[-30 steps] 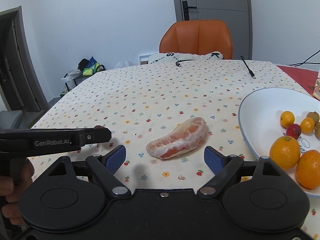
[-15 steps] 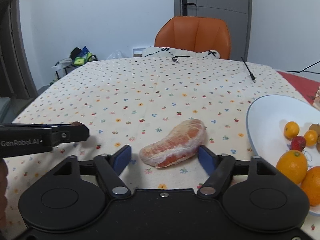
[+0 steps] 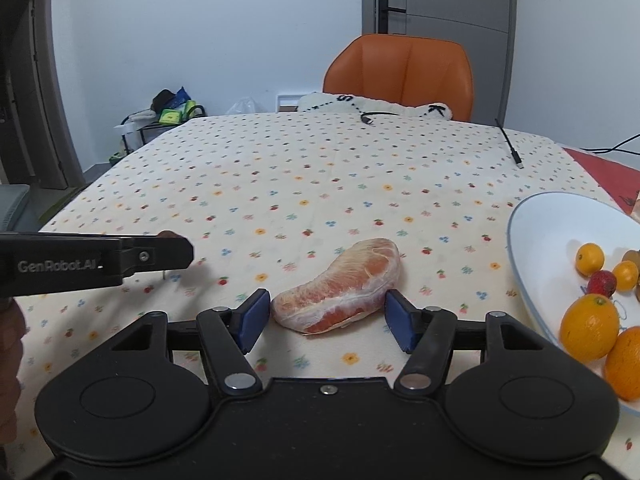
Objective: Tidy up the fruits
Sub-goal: 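Grasp the red plum with the left tool while the right tool grasps the grapefruit segment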
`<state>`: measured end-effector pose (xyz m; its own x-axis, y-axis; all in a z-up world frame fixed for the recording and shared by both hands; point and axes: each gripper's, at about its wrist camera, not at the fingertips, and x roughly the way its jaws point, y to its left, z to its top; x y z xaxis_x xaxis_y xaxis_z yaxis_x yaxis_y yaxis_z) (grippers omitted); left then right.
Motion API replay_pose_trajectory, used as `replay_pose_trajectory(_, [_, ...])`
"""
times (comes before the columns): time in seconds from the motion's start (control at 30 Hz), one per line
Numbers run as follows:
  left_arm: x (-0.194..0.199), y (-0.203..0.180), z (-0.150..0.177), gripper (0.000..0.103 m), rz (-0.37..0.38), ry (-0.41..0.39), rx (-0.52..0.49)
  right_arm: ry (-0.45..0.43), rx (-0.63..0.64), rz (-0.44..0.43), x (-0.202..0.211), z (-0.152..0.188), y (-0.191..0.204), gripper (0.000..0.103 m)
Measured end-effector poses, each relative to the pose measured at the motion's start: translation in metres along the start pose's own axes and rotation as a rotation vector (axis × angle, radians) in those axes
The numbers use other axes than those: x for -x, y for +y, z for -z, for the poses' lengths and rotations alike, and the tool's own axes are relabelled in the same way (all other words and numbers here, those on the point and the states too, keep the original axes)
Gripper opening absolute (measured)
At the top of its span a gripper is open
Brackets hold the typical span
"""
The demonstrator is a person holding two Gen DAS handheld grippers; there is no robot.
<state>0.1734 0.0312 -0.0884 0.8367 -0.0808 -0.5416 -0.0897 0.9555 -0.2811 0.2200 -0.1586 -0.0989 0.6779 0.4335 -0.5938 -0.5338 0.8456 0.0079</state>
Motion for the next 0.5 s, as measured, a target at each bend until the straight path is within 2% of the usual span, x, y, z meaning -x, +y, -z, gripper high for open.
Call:
replay_pose_trajectory(0.2, [0.002,0.000,0.000,0.023,0.000,-0.003,0.002,0.020,-0.015,-0.033,0.009,0.003,0.009,0.062])
replay_pose_trajectory(0.23, [0.002,0.001,0.000,0.023,0.000,-0.004,0.003,0.022,-0.016,-0.049,0.010,0.003,0.011,0.065])
replay_pose_trajectory(0.33, [0.005,0.003,0.000,0.023,-0.006,-0.007,0.005,0.022,-0.019,-0.100,0.012,0.004,0.014,0.067])
replay_pose_trajectory(0.5, [0.007,0.007,-0.001,0.023,-0.014,-0.012,0.010,0.014,-0.006,-0.106,0.013,0.006,0.017,0.067])
